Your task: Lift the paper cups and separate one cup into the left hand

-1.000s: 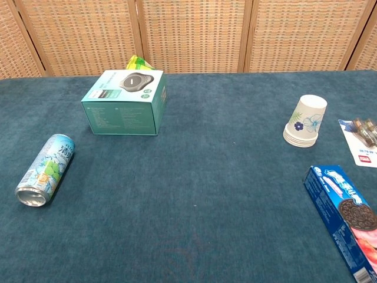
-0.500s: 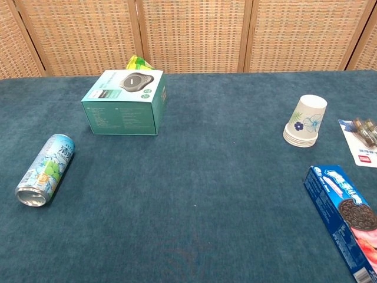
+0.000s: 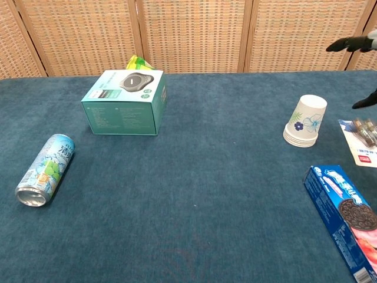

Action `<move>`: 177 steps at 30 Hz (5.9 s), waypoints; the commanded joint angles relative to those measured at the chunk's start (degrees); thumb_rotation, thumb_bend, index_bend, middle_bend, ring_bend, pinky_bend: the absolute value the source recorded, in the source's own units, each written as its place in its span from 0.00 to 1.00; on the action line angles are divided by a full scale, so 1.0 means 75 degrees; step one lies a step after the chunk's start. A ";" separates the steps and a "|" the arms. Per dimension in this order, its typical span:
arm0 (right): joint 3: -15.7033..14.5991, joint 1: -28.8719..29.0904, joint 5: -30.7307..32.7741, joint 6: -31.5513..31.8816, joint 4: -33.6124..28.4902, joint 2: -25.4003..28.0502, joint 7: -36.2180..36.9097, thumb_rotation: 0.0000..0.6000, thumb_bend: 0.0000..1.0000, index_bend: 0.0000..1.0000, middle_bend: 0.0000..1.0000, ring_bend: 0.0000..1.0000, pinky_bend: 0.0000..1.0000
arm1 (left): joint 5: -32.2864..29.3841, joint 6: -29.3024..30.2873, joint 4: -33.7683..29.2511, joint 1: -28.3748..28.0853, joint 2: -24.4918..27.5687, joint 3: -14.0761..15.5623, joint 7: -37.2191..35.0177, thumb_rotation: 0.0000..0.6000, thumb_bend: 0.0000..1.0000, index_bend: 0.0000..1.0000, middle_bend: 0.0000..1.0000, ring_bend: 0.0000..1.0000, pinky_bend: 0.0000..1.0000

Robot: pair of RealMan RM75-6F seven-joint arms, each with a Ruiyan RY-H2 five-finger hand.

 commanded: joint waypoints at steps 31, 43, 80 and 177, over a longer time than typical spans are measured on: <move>-0.0119 0.1206 0.0914 -0.0817 0.2523 -0.1997 -0.0073 1.00 0.26 0.43 0.46 0.35 0.44 | -0.0553 -0.0209 0.0081 -0.0146 -0.0017 -0.0083 0.0092 1.00 0.18 0.00 0.00 0.00 0.00; 0.0027 0.1277 0.0755 -0.0638 0.2694 -0.2164 0.0401 1.00 0.33 0.63 0.63 0.54 0.61 | -0.0653 -0.0229 0.0111 -0.0173 -0.0055 -0.0083 0.0156 1.00 0.18 0.00 0.00 0.00 0.00; 0.1372 0.2421 0.3428 -0.2045 -0.0717 -0.1691 0.4377 1.00 0.35 0.63 0.63 0.54 0.61 | 0.1413 -0.1198 0.3515 -0.3433 -0.3291 -0.0921 -0.0685 1.00 0.18 0.06 0.00 0.00 0.00; 0.1825 0.1352 0.2995 -0.2723 -0.0560 -0.0379 0.5554 1.00 0.35 0.63 0.63 0.54 0.61 | 0.1522 0.0560 0.6675 -0.4954 -0.6290 -0.1031 -0.2195 1.00 0.56 0.70 0.02 0.00 0.00</move>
